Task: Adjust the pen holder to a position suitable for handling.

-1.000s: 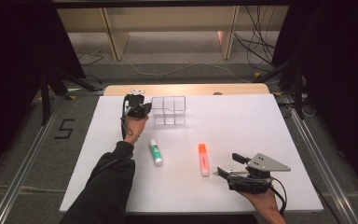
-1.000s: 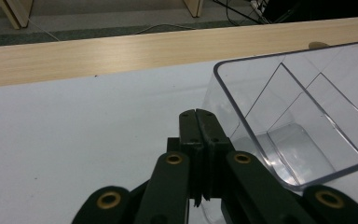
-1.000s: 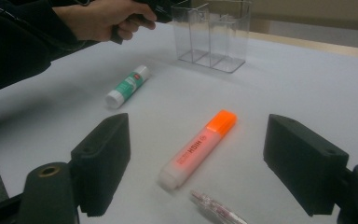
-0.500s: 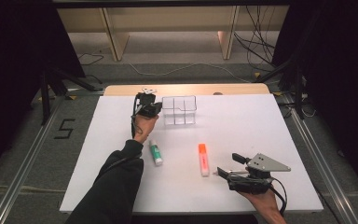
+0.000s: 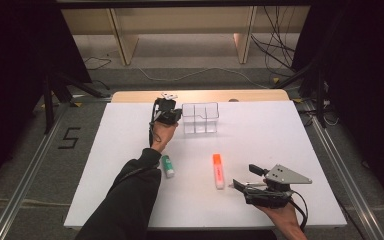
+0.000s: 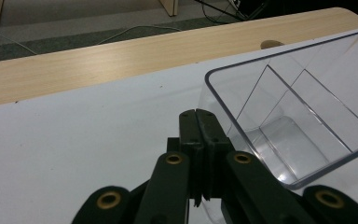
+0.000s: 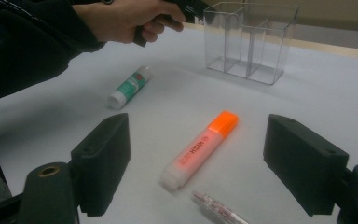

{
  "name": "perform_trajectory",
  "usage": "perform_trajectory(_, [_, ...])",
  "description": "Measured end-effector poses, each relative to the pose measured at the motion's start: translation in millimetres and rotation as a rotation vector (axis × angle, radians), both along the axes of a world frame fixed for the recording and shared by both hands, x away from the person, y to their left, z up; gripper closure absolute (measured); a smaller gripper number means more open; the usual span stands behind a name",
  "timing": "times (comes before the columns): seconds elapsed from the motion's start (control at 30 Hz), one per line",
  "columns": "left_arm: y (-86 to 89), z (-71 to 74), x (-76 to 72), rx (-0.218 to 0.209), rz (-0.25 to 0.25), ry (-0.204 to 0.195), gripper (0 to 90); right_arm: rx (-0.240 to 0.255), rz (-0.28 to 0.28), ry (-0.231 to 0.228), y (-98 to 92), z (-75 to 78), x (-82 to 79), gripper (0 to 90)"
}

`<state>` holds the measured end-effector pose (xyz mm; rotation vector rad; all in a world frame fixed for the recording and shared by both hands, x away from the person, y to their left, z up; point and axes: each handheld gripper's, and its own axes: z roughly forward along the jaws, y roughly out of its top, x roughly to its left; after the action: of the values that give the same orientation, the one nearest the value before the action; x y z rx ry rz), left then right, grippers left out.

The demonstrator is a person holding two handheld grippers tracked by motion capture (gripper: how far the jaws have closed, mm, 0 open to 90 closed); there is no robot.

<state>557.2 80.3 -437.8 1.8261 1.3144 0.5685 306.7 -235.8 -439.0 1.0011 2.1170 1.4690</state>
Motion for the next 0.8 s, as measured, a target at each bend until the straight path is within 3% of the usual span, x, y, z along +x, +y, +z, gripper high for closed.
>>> perform_trajectory(0.3, [-2.8, 1.4, -0.4, -0.001, 0.007, -0.007, 87.6, 0.001, -0.001, -0.001, -0.3, 0.3, -0.5, 23.7])
perform_trajectory(0.4, [2.3, 6.5, -3.1, -0.064, 0.017, 0.028, 83.5, 0.002, -0.004, 0.0, -0.7, 0.4, -0.7, 23.8])
perform_trajectory(0.47, [4.6, 10.8, -5.9, -0.037, 0.007, 0.014, 81.6, 0.002, -0.004, -0.001, -0.9, 0.3, -0.4, 23.8])
perform_trajectory(0.57, [9.2, 14.7, -9.2, -0.055, 0.017, 0.021, 76.8, 0.001, -0.005, -0.001, -0.3, 0.5, -0.8, 23.8])
perform_trajectory(0.7, [14.3, 19.0, -18.0, -0.049, -0.011, 0.036, 68.3, 0.002, -0.007, -0.006, -1.2, 1.2, -0.6, 23.8])
perform_trajectory(0.8, [20.0, 22.0, -25.9, -0.021, -0.037, 0.041, 60.8, 0.002, -0.011, -0.001, -2.3, 1.3, -0.5, 23.8])
